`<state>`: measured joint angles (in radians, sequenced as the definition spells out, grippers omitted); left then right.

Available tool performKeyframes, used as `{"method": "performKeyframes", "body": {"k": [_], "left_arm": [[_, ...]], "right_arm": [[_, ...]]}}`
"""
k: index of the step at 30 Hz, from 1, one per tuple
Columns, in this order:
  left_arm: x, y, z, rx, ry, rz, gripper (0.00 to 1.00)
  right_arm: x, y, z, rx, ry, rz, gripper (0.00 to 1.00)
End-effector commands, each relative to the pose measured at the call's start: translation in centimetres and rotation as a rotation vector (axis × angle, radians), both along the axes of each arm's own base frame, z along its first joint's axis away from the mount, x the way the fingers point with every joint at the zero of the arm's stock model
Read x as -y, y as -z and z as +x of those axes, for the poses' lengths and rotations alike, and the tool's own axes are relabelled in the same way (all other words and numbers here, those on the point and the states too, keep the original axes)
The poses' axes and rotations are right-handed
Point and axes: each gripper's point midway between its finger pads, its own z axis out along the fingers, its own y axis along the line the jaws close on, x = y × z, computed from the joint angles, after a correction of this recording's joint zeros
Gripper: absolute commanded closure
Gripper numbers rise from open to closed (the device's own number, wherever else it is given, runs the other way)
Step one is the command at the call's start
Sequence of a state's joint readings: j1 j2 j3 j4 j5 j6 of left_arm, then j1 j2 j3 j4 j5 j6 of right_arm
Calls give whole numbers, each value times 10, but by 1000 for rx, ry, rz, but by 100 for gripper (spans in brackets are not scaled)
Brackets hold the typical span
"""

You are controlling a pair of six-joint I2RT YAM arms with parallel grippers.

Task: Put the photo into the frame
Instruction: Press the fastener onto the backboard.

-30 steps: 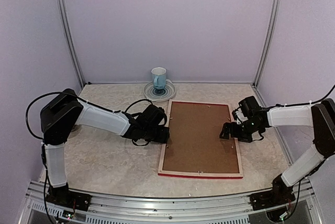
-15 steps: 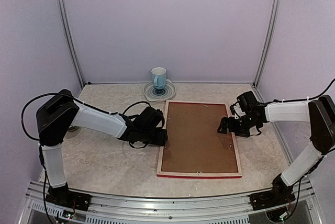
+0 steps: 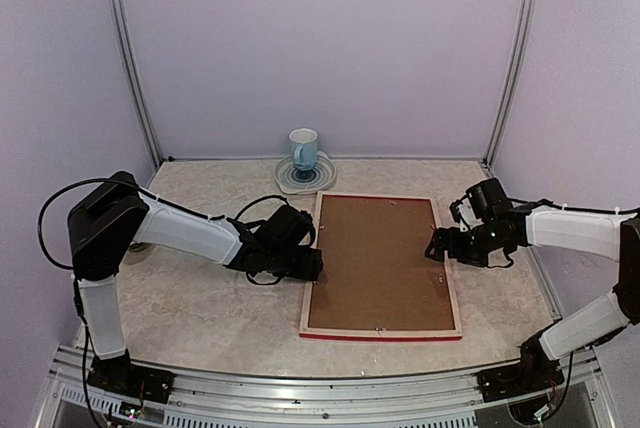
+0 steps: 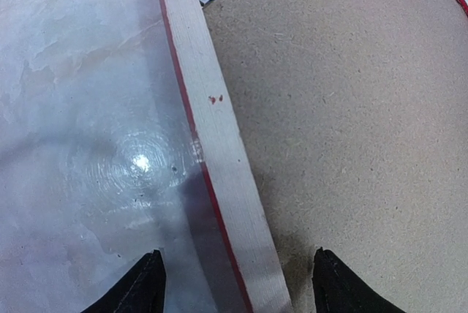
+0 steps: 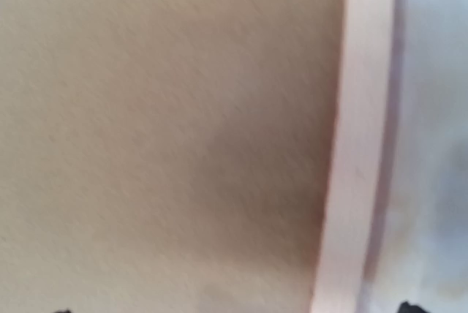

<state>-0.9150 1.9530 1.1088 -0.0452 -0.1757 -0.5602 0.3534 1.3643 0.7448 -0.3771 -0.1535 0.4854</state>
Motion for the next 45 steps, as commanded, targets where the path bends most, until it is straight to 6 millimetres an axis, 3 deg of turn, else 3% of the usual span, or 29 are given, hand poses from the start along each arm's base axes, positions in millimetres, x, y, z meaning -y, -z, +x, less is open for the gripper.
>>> {"method": "performKeyframes", "body": {"k": [1, 10, 20, 31, 39, 45], "left_arm": [[3, -14, 3, 9, 3, -27, 30], [1, -14, 4, 8, -1, -30, 30], [-2, -12, 2, 4, -4, -30, 30], [-4, -9, 2, 0, -5, -31, 29], [-5, -10, 2, 0, -4, -33, 29], [-5, -9, 1, 0, -3, -34, 29]], "right_arm": [[6, 14, -23, -61, 29, -35, 7], [8, 24, -42, -81, 66, -108, 24], [12, 30, -36, -63, 90, -132, 54], [8, 39, -38, -84, 70, -128, 55], [8, 41, -37, -85, 69, -133, 65], [8, 44, -37, -94, 68, -139, 65]]}}
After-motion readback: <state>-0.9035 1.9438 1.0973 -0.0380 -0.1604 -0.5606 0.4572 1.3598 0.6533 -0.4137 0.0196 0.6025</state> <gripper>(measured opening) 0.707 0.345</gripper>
